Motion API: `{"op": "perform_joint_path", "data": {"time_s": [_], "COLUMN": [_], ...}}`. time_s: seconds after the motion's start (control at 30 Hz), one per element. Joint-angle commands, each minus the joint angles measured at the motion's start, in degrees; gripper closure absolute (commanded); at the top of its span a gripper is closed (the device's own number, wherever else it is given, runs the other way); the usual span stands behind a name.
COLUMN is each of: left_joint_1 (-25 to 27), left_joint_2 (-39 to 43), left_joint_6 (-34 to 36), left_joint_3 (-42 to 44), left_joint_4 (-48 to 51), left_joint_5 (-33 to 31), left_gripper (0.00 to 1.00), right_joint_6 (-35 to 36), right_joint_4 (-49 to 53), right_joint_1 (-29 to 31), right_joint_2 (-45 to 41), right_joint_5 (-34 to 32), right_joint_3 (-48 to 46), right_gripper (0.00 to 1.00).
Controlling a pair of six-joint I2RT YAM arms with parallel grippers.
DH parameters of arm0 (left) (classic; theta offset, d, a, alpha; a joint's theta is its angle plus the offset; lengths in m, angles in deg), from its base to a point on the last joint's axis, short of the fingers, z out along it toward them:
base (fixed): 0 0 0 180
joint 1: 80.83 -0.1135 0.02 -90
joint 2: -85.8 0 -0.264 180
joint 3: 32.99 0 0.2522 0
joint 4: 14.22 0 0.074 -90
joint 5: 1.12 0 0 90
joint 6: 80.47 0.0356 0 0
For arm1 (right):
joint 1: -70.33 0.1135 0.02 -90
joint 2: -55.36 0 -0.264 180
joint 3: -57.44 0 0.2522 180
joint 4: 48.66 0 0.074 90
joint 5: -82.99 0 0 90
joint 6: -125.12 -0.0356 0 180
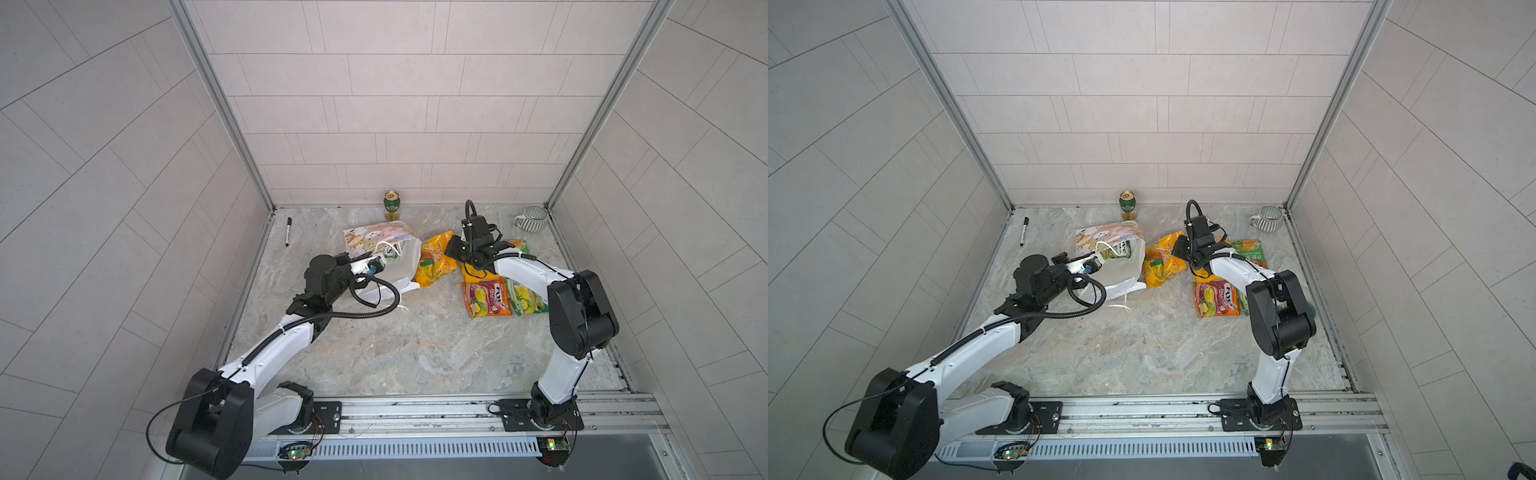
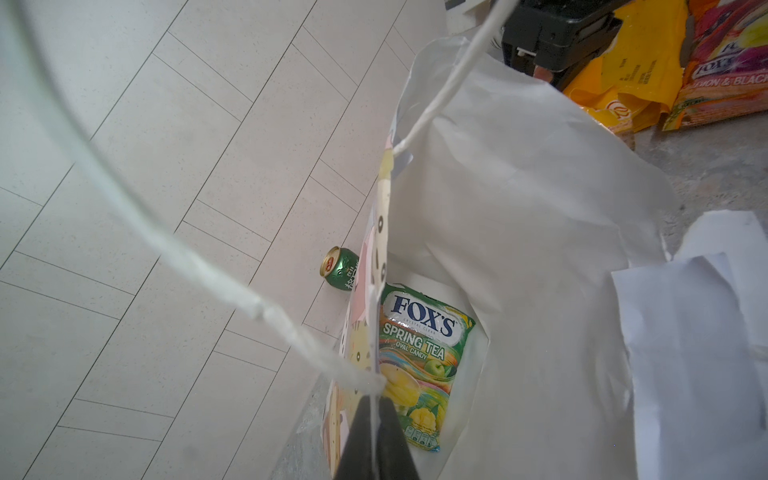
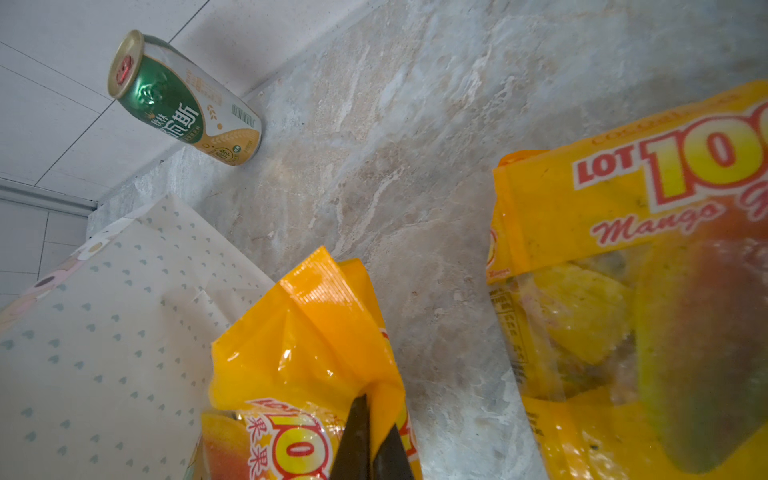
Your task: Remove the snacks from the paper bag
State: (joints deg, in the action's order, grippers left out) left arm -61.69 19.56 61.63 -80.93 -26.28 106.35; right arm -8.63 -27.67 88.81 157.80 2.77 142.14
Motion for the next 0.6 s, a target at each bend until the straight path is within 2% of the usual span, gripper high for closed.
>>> {"op": "perform_joint_path", "data": {"time_s": [0.0, 0.57], "left_joint_1": [-0.06, -0.06], "left_joint_2": [-0.48, -0.21], "left_joint_6": [-0.3, -0.85], "left_joint_3": [-1.16, -0.81], "left_joint_4": [-0.9, -1.08], "left_joint_5": [-0.16, 0.19], "left_gripper": [0.99, 0.99], "right_joint_6": [0.81, 0.87], "right_joint_4": [3.25, 3.81], "right_joint_1": [0.33, -1.15], "right_joint_2": [-1.23, -3.15], "right_joint_5": [-1.51, -2.76], "right_joint_3": [0.53, -0.98], "right_gripper": [1.0, 0.99]}}
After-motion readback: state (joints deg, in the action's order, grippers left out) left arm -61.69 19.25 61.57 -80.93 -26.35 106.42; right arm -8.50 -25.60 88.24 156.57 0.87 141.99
